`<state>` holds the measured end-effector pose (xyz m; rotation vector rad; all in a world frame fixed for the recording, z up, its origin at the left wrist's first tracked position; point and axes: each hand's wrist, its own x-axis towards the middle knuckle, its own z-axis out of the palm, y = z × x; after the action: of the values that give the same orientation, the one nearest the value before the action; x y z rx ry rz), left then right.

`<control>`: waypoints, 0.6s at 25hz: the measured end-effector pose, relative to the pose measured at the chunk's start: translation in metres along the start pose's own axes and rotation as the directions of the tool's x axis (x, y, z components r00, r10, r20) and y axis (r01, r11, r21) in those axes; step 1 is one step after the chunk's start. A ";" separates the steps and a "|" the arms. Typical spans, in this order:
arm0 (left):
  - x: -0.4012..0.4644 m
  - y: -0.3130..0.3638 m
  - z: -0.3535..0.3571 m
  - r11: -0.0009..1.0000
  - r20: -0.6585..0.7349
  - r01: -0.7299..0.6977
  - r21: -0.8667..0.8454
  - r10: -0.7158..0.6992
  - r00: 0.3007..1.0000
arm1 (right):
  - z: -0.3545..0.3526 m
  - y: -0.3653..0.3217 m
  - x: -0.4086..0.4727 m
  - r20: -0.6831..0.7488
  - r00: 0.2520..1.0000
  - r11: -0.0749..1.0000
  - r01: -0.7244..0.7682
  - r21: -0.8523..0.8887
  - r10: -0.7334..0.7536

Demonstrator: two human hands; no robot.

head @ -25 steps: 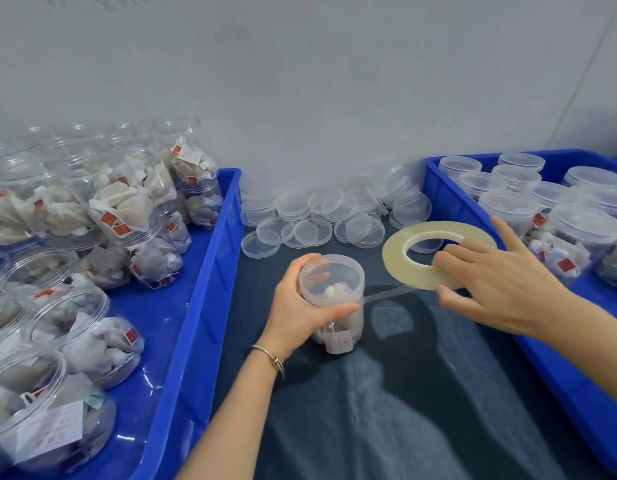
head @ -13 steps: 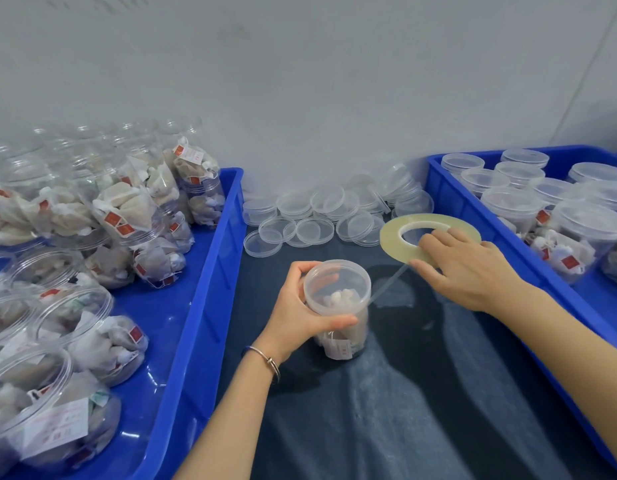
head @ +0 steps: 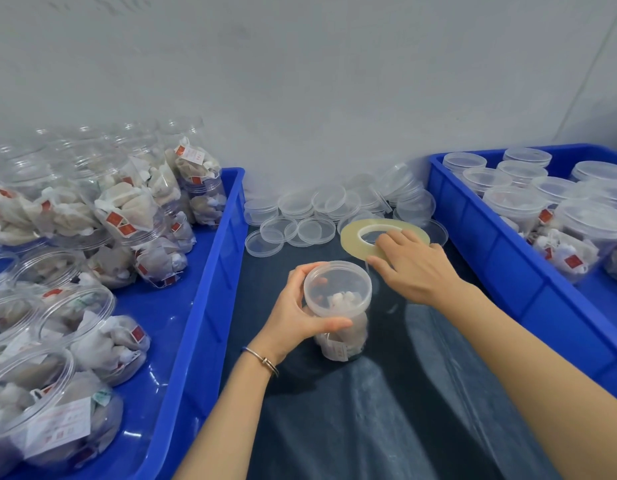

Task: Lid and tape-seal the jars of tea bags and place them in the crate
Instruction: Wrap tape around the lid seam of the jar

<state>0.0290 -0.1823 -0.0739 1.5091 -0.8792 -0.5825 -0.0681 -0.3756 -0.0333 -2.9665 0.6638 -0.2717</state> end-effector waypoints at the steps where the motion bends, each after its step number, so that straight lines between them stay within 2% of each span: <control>1: 0.000 0.001 -0.001 1.000 0.014 0.004 0.015 -0.004 1.000 | 0.000 -0.003 0.000 0.003 1.000 1.000 0.012 0.006 -0.012; 4: 0.003 0.003 -0.006 0.999 0.069 0.012 0.050 -0.015 0.998 | 0.000 -0.010 0.000 0.001 0.998 0.998 0.063 0.019 -0.063; 6: 0.004 0.002 -0.010 0.999 0.057 0.020 0.031 -0.021 0.998 | -0.002 -0.010 -0.003 -0.007 0.997 0.997 0.076 0.019 -0.076; 9: 0.005 0.001 -0.014 1.000 -0.036 0.007 -0.005 -0.008 0.999 | -0.005 -0.006 -0.006 0.001 0.999 0.998 0.053 0.024 -0.053; 12: 0.002 -0.001 -0.013 0.999 -0.123 -0.012 0.031 0.016 0.992 | -0.009 -0.003 -0.010 0.000 1.000 0.999 0.023 0.027 -0.023; 15: -0.005 -0.002 -0.002 0.998 -0.061 0.004 0.056 -0.001 0.998 | -0.011 0.000 -0.014 0.009 1.000 1.000 -0.016 -0.010 0.016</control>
<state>0.0282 -0.1777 -0.0766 1.5712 -0.8531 -0.5147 -0.0826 -0.3698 -0.0242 -2.9689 0.6897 -0.2543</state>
